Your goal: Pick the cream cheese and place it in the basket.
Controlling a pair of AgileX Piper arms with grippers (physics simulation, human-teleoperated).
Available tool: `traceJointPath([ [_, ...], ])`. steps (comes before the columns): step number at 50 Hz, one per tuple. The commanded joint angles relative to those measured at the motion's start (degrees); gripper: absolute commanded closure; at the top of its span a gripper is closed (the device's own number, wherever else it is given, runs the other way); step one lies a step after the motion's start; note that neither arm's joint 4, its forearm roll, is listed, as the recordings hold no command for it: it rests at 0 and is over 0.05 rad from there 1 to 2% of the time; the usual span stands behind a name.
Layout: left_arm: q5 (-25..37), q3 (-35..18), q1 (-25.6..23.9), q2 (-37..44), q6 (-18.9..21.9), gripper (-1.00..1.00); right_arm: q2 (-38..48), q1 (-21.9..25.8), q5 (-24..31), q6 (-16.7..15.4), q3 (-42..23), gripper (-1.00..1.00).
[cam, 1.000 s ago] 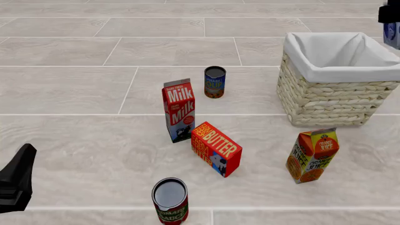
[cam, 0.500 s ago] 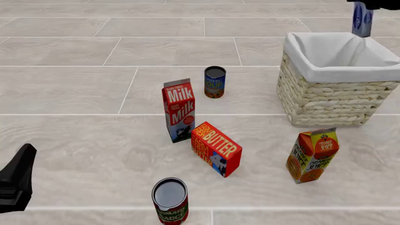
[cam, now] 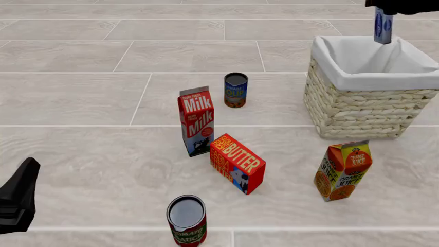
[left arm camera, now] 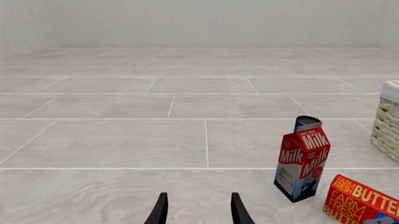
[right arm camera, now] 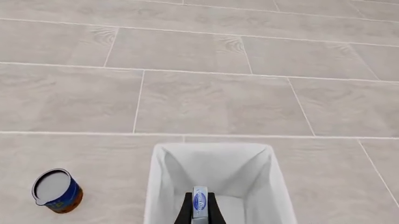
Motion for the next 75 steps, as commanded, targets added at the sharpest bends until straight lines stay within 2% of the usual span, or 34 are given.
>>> traceJointPath([
  [1, 0.0, 0.0, 0.0, 0.0, 0.0, -1.0, 4.0, -0.3, -1.3, 3.0, -1.8, 1.0],
  [7, 0.0, 0.0, 0.0, 0.0, 0.0, -1.0, 6.0, -0.2, -1.7, 5.0, -2.9, 1.0],
  [20, 0.0, 0.0, 0.0, 0.0, 0.0, -1.0, 9.8, -0.7, -2.6, 7.0, -4.9, 1.0],
  [33, 0.0, 0.0, 0.0, 0.0, 0.0, -1.0, 13.2, -1.4, -2.4, 6.4, -7.4, 1.0],
  [47, 0.0, 0.0, 0.0, 0.0, 0.0, -1.0, 14.6, -1.0, -3.6, 6.5, -6.5, 1.0],
  [75, 0.0, 0.0, 0.0, 0.0, 0.0, -1.0, 17.1, -3.0, -5.5, 6.2, -5.2, 1.0],
])
